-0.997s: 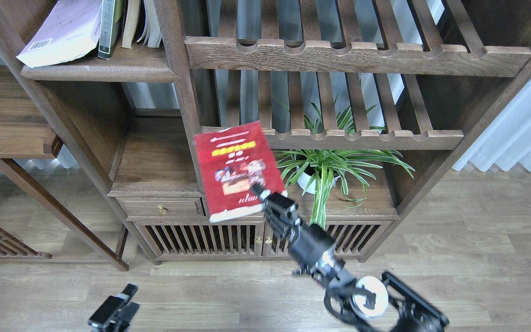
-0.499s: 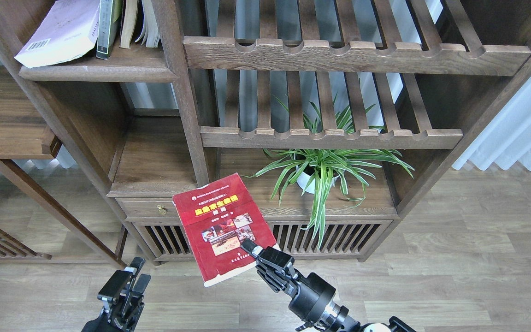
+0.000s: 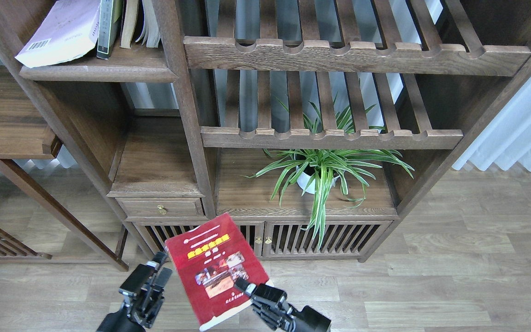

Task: Organize books on shelf
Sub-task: 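Lower the red book toward the left gripper and grasp it with left, then lift the red book with the left gripper up onto the top shelf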

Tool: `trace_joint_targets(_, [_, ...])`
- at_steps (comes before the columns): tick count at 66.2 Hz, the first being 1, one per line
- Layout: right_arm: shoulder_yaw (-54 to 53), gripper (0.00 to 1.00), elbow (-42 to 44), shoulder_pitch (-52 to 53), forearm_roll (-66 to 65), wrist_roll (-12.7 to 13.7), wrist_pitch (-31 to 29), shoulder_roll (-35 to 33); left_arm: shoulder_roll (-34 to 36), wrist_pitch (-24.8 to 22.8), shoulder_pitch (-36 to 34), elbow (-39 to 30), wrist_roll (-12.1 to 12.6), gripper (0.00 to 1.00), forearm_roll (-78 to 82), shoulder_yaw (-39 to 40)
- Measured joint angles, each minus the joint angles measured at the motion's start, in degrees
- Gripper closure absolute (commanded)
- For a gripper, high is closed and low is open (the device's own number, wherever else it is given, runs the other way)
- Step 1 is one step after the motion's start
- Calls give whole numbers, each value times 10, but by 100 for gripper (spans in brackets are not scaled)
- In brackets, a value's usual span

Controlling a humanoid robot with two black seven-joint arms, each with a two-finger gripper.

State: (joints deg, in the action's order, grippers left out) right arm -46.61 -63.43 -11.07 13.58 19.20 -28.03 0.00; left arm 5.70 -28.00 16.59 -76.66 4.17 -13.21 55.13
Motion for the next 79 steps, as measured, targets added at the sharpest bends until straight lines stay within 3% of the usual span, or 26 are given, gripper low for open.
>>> trace_joint_targets(8, [4, 94, -1, -2, -3, 0, 0, 0, 1, 0, 0, 13, 1, 49, 4, -23])
trace_joint_targets(10, [5, 94, -2, -2, -4, -1, 0, 0, 1, 0, 0, 19, 1, 56, 5, -28])
trace_joint_targets(11, [6, 94, -2, -2, -4, -1, 0, 0, 1, 0, 0, 21, 1, 68, 5, -29])
trace_joint_targets(14, [6, 92, -3, -3, -4, -1, 0, 0, 1, 0, 0, 26, 1, 89, 6, -32])
trace_joint_targets(16, [7, 89, -4, -3, -5, -1, 0, 0, 1, 0, -1, 30, 1, 97, 6, -33])
trace_joint_targets(20, [7, 79, -4, -5, -5, -1, 0, 0, 1, 0, -2, 35, 1, 99, 6, -32])
trace_joint_targets(23, [8, 57, -4, -5, -6, -1, 0, 0, 0, 0, -5, 38, 3, 100, 6, -27])
trace_joint_targets(24, [8, 41, -4, -5, -6, -1, 0, 0, 0, 0, -6, 38, 4, 100, 6, -26])
trace_joint_targets(25, [8, 34, -4, -5, -7, -2, 0, 0, 1, 0, -8, 39, 5, 100, 7, -24])
trace_joint_targets(27, [8, 8, -4, -5, -10, -2, 0, 0, 2, 0, -11, 39, 11, 100, 8, -20])
trace_joint_targets(28, [8, 6, -4, -5, -12, -3, 0, 0, 2, 0, -12, 39, 13, 100, 9, -18])
trace_joint_targets(37, [3, 5, -7, 1, -47, -11, 0, 0, 22, 0, -16, 17, 56, 100, 16, 30])
trace_joint_targets(47, [-1, 4, -7, 4, -54, -16, 0, 0, 72, 0, -18, -22, 61, 100, 15, 97])
trace_joint_targets(57, [-2, 2, -7, 8, -55, -17, 0, 0, 102, 0, -55, -25, 52, 100, 13, 190])
trace_joint_targets(66, [-5, 2, -5, 10, -55, -18, 0, 0, 117, 0, -157, -26, 25, 100, 11, 262])
trace_joint_targets(79, [-7, 2, -2, 13, -54, -19, 0, 0, 188, 0, -315, -27, -16, 100, 11, 283])
